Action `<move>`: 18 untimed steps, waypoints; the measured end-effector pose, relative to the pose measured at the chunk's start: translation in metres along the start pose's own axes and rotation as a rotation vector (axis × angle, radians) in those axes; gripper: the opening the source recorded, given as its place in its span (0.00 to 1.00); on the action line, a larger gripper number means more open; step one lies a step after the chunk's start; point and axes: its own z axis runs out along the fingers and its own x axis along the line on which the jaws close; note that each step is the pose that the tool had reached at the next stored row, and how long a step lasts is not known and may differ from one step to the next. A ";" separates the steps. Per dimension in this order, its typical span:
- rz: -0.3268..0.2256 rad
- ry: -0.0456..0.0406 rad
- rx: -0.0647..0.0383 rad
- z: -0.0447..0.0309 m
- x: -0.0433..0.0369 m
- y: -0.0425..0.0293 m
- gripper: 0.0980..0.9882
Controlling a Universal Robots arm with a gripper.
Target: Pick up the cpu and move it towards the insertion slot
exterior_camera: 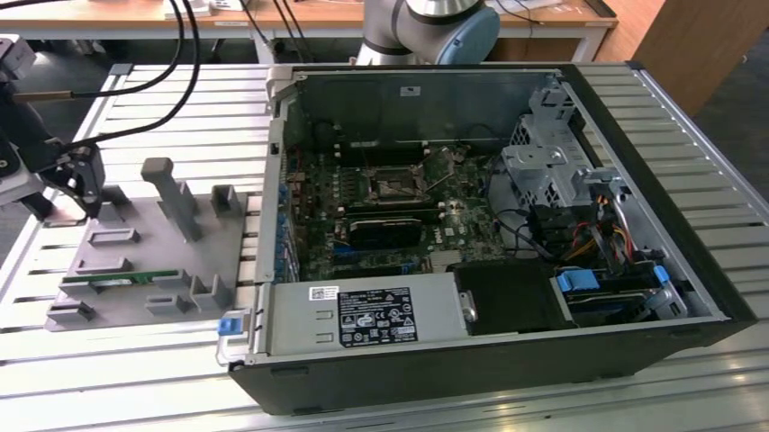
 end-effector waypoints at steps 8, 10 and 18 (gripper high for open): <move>0.001 -0.0002 0.000 -0.0031 0.0000 0.0002 0.50; 0.001 -0.0002 0.000 -0.0037 0.0000 0.0002 0.50; 0.003 -0.0002 0.000 -0.0064 0.0001 0.0003 0.50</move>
